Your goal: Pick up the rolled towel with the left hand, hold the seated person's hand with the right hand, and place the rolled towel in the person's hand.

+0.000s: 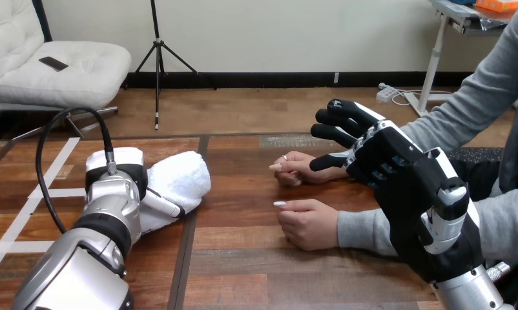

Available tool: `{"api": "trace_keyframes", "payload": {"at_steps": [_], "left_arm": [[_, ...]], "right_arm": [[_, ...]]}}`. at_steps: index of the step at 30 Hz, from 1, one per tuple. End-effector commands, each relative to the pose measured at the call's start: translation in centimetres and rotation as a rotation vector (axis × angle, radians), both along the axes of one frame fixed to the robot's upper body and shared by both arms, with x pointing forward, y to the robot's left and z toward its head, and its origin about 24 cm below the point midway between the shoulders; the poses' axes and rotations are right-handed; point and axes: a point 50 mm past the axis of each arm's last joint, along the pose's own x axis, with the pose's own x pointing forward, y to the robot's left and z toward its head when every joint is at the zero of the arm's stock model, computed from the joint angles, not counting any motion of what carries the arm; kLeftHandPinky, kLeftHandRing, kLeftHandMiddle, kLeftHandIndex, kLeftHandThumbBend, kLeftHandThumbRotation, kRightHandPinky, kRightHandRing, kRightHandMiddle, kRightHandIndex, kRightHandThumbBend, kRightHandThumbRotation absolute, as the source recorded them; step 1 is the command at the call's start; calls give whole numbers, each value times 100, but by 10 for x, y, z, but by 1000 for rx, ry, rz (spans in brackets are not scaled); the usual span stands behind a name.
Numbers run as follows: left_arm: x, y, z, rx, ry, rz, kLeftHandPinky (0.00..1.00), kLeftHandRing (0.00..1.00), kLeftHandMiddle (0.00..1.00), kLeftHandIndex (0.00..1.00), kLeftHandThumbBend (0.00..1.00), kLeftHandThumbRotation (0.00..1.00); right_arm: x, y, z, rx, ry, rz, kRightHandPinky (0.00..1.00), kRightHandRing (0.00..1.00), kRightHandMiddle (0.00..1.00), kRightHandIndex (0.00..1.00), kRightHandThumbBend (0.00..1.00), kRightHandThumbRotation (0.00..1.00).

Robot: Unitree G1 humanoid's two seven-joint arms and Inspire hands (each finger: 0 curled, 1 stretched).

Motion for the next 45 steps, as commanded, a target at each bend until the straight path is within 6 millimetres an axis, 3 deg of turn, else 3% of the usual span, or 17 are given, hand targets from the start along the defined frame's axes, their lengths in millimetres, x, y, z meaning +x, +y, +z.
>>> {"api": "trace_keyframes", "payload": {"at_steps": [1, 9, 10, 15, 18, 19, 24, 27, 28, 31, 36, 38, 45], "left_arm": [[10, -11, 16, 21, -41, -36, 100, 100, 100, 100, 94, 60], [11, -11, 16, 18, -50, -44, 100, 98, 96, 95, 93, 58], [11, -11, 16, 17, -52, -45, 96, 94, 92, 89, 92, 57], [11, -11, 16, -14, -73, -33, 89, 88, 87, 82, 91, 51], [11, -11, 17, -36, -87, -24, 82, 84, 84, 79, 90, 44], [11, -11, 17, -43, -91, -20, 71, 80, 81, 76, 89, 39], [11, -12, 17, -89, -115, -6, 53, 70, 74, 70, 89, 29], [11, -12, 16, -105, -130, -1, 42, 58, 65, 65, 88, 23], [11, -12, 16, -110, -134, 1, 35, 49, 58, 62, 88, 17], [11, -12, 17, -121, -146, 4, 28, 40, 51, 59, 88, 11], [12, -13, 17, -123, -165, -2, 20, 29, 40, 57, 85, 4], [12, -13, 17, -122, -169, -4, 16, 24, 34, 61, 81, 2], [12, -15, 18, -120, -191, -20, 14, 21, 31, 65, 73, 0]], "right_arm": [[5, 0, 20, 2, -103, -2, 66, 84, 85, 84, 100, 100], [5, 0, 21, -3, -105, -6, 66, 84, 86, 84, 100, 100], [5, 0, 21, -3, -105, -6, 66, 84, 86, 84, 100, 100], [5, 0, 21, -3, -103, -5, 66, 84, 86, 84, 100, 100], [5, 0, 21, -4, -102, -5, 66, 84, 86, 84, 100, 100], [5, 0, 21, -5, -102, -5, 66, 84, 86, 84, 100, 100], [5, 0, 21, -2, -100, -2, 66, 84, 86, 84, 100, 100], [5, 0, 21, -3, -99, -2, 66, 85, 86, 84, 100, 100], [5, 0, 21, -3, -100, -2, 66, 85, 86, 84, 100, 100], [5, 0, 21, -4, -100, -1, 66, 85, 86, 84, 100, 100], [5, 0, 21, -6, -99, -2, 66, 85, 86, 85, 100, 100], [5, 0, 21, -6, -98, 0, 66, 85, 87, 85, 100, 100], [6, 0, 20, -2, -93, -2, 66, 86, 87, 85, 100, 100]]}}
